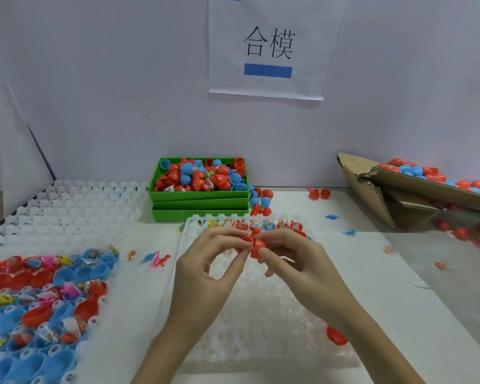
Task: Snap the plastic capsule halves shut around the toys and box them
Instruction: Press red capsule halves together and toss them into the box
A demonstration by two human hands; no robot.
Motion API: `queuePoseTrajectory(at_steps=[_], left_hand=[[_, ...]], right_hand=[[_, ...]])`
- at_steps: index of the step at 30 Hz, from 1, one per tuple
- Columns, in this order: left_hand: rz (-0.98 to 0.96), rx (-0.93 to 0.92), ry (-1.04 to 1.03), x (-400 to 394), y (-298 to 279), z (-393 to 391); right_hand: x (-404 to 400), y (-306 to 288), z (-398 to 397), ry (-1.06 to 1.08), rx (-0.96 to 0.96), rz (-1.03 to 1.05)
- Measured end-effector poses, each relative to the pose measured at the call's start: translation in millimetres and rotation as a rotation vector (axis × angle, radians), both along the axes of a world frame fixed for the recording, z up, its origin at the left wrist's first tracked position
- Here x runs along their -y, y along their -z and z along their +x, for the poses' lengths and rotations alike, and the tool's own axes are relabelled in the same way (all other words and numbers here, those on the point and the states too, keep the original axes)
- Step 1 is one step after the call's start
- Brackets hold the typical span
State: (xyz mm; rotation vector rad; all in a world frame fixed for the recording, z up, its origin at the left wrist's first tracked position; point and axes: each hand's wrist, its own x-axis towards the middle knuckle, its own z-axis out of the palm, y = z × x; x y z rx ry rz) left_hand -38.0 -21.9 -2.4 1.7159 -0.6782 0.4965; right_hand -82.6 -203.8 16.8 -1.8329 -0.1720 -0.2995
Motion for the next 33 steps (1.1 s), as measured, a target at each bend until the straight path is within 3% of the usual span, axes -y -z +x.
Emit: queuePoseTrajectory(at_steps=[12,20,25,33], left_hand=[[-0.088,-0.084,0.007,-3,4,1],[0.070,0.133,-0.034,2,2,-3],[-0.080,-0.113,0.058,2,1,-5],[-0.095,-0.081,0.074,2,2,-4]], right_hand=[[-23,13,-1,0.130,0.107,0.134],[-23,9,-2,0.187,0.127,0.218],[-23,5,-3,0.175,0.114,0.208],[-25,3,-3,0.170,0.100,0.246]])
